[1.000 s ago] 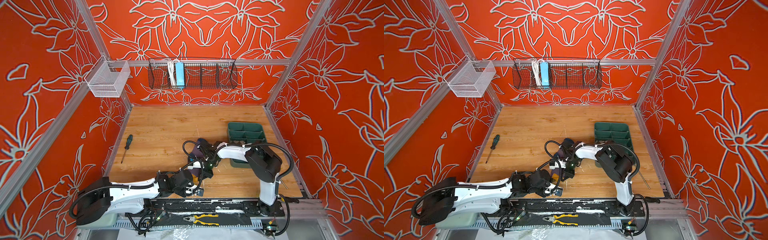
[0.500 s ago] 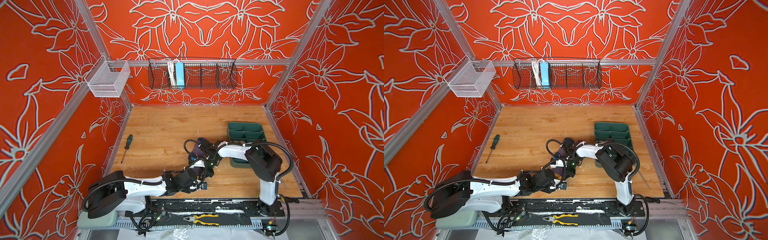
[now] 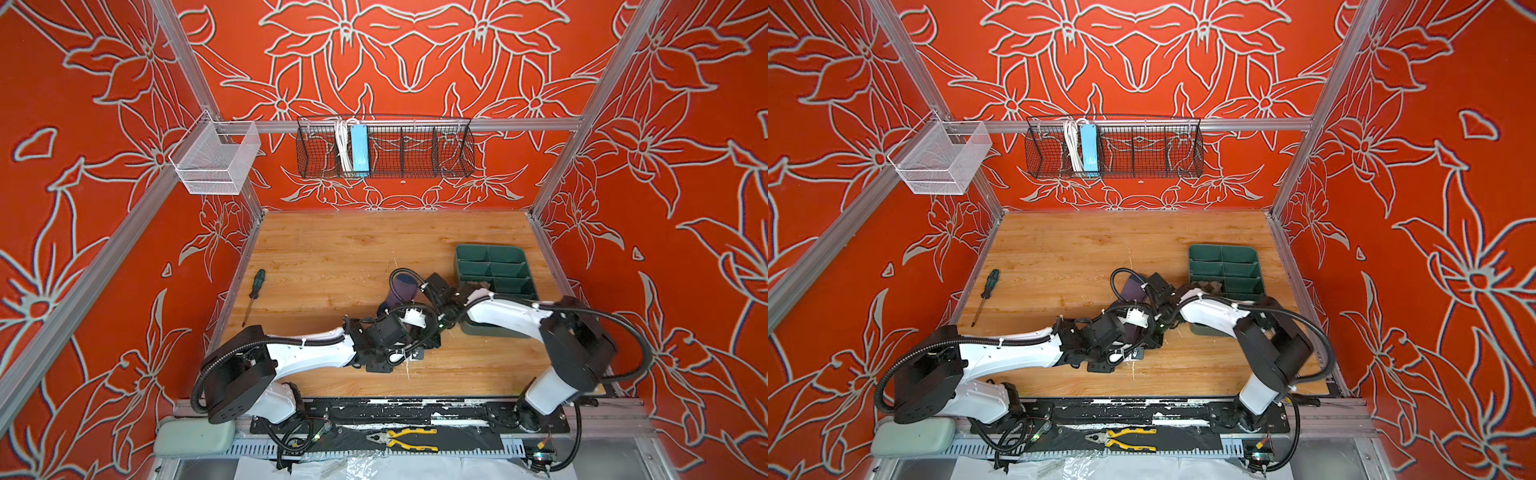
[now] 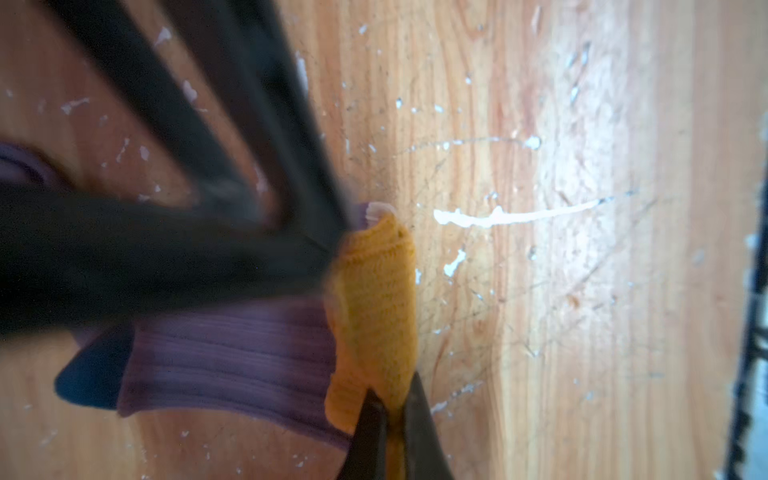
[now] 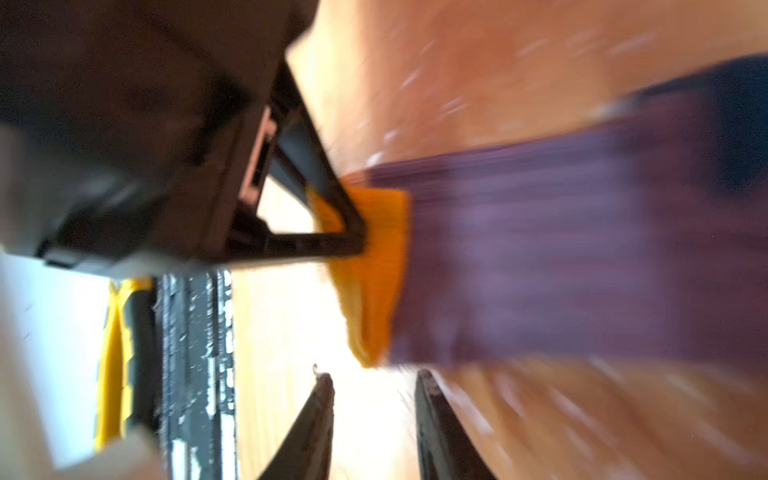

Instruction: Roll the socks

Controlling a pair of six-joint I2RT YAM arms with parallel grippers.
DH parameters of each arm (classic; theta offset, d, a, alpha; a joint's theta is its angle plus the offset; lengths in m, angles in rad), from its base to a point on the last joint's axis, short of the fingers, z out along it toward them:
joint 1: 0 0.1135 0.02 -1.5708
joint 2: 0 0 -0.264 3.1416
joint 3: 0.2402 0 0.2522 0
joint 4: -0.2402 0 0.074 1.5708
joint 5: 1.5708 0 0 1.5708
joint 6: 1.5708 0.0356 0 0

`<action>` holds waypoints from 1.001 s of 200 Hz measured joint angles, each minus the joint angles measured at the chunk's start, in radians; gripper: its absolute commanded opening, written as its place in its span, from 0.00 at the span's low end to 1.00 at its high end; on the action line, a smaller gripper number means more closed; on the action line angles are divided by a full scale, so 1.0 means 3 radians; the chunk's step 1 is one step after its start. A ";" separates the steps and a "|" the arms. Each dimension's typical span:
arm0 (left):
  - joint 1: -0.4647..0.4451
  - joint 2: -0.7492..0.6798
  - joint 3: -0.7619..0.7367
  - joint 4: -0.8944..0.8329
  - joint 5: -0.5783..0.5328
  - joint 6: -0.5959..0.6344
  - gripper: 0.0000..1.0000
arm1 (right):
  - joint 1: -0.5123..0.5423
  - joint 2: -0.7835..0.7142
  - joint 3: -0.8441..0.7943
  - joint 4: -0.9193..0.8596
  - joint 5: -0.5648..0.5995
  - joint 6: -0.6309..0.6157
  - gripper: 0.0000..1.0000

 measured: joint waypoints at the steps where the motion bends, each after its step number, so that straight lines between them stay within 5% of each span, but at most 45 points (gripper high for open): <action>1: 0.0008 0.0005 0.0009 -0.0010 0.0009 0.0001 0.00 | -0.0009 -0.0020 -0.0010 0.0010 0.0011 0.0010 0.37; 54: 0.0271 0.0406 0.0450 -0.0556 0.0689 -0.0067 0.00 | -0.0518 -0.1437 -0.0590 0.0662 0.1319 0.0635 0.56; 92: 0.0451 0.0598 0.0707 -0.0866 0.1049 -0.0103 0.01 | -0.0643 -0.2162 -0.0739 0.0895 0.2308 0.0633 0.54; 111: 0.0585 0.0740 0.0882 -0.1015 0.1236 -0.0161 0.01 | -0.0659 -0.2453 -0.0744 0.0844 0.2173 0.0332 0.51; 132: 0.0773 0.0968 0.1110 -0.1199 0.1451 -0.0198 0.01 | -0.0576 -0.2771 -0.0757 0.0617 0.1581 -0.0170 0.53; 152: 0.0960 0.1226 0.1356 -0.1386 0.1671 -0.0223 0.01 | -0.0126 -0.2851 -0.0796 0.0392 0.1340 -0.0561 0.53; 200: 0.1104 0.1511 0.1610 -0.1647 0.1975 -0.0248 0.01 | 0.1050 -0.1778 -0.0827 0.0328 0.1546 -0.1036 0.53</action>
